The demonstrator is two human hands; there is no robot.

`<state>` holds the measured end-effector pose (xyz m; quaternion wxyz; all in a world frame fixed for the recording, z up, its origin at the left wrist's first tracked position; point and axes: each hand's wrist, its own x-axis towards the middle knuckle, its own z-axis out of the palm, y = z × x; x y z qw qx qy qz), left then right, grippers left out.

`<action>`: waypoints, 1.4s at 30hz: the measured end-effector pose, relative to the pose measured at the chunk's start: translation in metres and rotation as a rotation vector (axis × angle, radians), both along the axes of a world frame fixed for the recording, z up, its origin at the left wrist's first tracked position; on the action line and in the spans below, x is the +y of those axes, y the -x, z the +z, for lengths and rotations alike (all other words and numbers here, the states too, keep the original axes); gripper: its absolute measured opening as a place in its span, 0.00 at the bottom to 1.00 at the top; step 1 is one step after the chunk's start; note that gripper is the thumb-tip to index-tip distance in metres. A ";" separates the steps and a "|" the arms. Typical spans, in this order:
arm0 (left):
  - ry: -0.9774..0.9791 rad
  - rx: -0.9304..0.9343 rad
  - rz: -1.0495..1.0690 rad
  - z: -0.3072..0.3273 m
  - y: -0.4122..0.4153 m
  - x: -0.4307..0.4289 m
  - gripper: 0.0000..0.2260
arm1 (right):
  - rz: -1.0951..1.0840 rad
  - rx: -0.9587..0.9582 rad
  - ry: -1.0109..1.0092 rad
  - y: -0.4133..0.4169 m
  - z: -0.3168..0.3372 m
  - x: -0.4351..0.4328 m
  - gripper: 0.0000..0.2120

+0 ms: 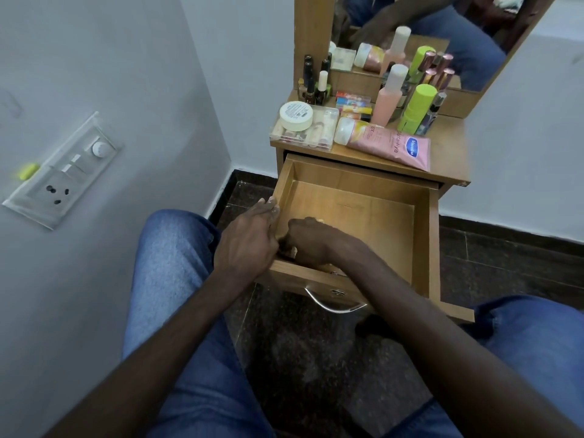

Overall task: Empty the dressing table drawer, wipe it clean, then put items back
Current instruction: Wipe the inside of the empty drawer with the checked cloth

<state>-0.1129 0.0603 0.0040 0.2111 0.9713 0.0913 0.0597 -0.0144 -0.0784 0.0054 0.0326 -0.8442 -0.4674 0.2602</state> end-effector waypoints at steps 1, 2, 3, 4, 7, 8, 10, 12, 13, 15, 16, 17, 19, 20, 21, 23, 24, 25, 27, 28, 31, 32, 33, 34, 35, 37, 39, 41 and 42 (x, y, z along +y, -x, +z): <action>-0.001 0.005 0.008 0.002 0.000 -0.001 0.24 | 0.018 0.027 0.013 -0.001 0.002 0.001 0.12; 0.000 0.000 0.012 0.004 0.001 -0.002 0.28 | 0.038 0.062 0.029 -0.003 0.006 0.001 0.14; 0.004 -0.006 0.008 0.006 0.001 -0.002 0.32 | 0.055 0.106 0.043 -0.005 0.007 0.001 0.16; 0.006 -0.008 0.003 0.007 0.002 -0.003 0.34 | 0.068 0.148 0.044 -0.008 0.007 0.000 0.18; 0.006 0.005 -0.008 0.005 0.003 -0.001 0.32 | 0.130 0.161 0.003 -0.014 -0.001 -0.005 0.18; 0.013 0.011 -0.006 0.004 0.002 0.000 0.30 | 0.137 0.151 -0.033 -0.016 -0.004 -0.007 0.17; 0.020 0.009 -0.002 0.002 0.003 0.001 0.26 | 0.108 0.177 -0.108 -0.018 -0.007 -0.011 0.13; 0.015 -0.008 -0.010 0.001 0.003 0.001 0.23 | 0.100 0.194 -0.157 -0.020 -0.009 -0.013 0.12; 0.011 -0.018 -0.017 0.000 0.002 0.001 0.22 | 0.094 0.188 -0.159 -0.021 -0.010 -0.013 0.13; 0.012 -0.029 -0.030 0.001 0.001 0.000 0.20 | 0.098 0.127 -0.132 -0.019 -0.010 -0.011 0.13; 0.011 -0.031 -0.032 0.001 0.001 -0.001 0.19 | 0.123 0.062 -0.108 -0.018 -0.008 -0.009 0.13; 0.007 -0.031 -0.033 0.001 0.001 -0.001 0.18 | 0.159 -0.019 -0.093 -0.017 -0.006 -0.007 0.12; 0.006 -0.031 -0.035 0.000 0.000 -0.001 0.18 | 0.219 -0.164 -0.095 -0.015 -0.002 -0.003 0.10; 0.012 -0.031 -0.033 -0.001 0.000 0.000 0.19 | 0.241 -0.225 -0.098 -0.014 -0.002 -0.002 0.10; 0.017 -0.028 -0.029 -0.001 0.000 0.001 0.20 | 0.257 -0.269 -0.094 -0.015 -0.002 -0.001 0.09; 0.020 -0.024 -0.020 -0.001 0.001 0.003 0.21 | 0.241 -0.310 -0.083 -0.020 -0.004 0.000 0.11; 0.023 -0.023 -0.015 0.000 0.001 0.003 0.21 | 0.202 -0.315 -0.088 -0.024 -0.006 0.000 0.14; 0.029 -0.022 -0.013 0.001 0.002 0.002 0.22 | 0.147 -0.319 -0.096 -0.028 -0.008 -0.001 0.17; 0.030 -0.022 -0.010 0.001 0.001 0.002 0.22 | 0.041 -0.365 -0.095 -0.037 -0.010 -0.003 0.22; 0.027 -0.022 -0.008 0.000 0.001 0.002 0.22 | -0.001 -0.398 -0.087 -0.041 -0.010 -0.004 0.23; 0.019 -0.033 -0.004 -0.002 0.000 0.003 0.23 | -0.119 -0.445 -0.068 -0.045 -0.008 -0.004 0.23; 0.022 -0.033 -0.004 -0.003 0.000 0.003 0.24 | -0.148 -0.467 -0.051 -0.045 -0.008 -0.004 0.23; 0.021 -0.034 -0.006 -0.004 0.000 0.003 0.24 | -0.181 -0.487 -0.033 -0.045 -0.010 -0.003 0.23; 0.020 -0.035 -0.006 -0.005 0.000 0.004 0.24 | -0.223 -0.499 -0.031 -0.046 -0.012 -0.003 0.22; 0.022 -0.033 -0.005 -0.007 0.001 0.004 0.24 | -0.275 -0.484 -0.041 -0.046 -0.013 -0.002 0.21; 0.024 -0.039 -0.005 -0.007 0.002 0.005 0.24 | -0.357 -0.397 -0.070 -0.046 -0.011 0.001 0.19; 0.023 -0.045 -0.011 -0.006 0.002 0.004 0.24 | -0.400 -0.285 -0.082 -0.046 -0.008 0.003 0.19; 0.027 -0.045 -0.017 -0.004 0.000 0.003 0.24 | -0.411 -0.195 -0.108 -0.046 -0.006 0.001 0.20; 0.030 -0.042 -0.019 -0.004 0.000 0.003 0.24 | -0.380 -0.155 -0.121 -0.043 -0.006 -0.001 0.22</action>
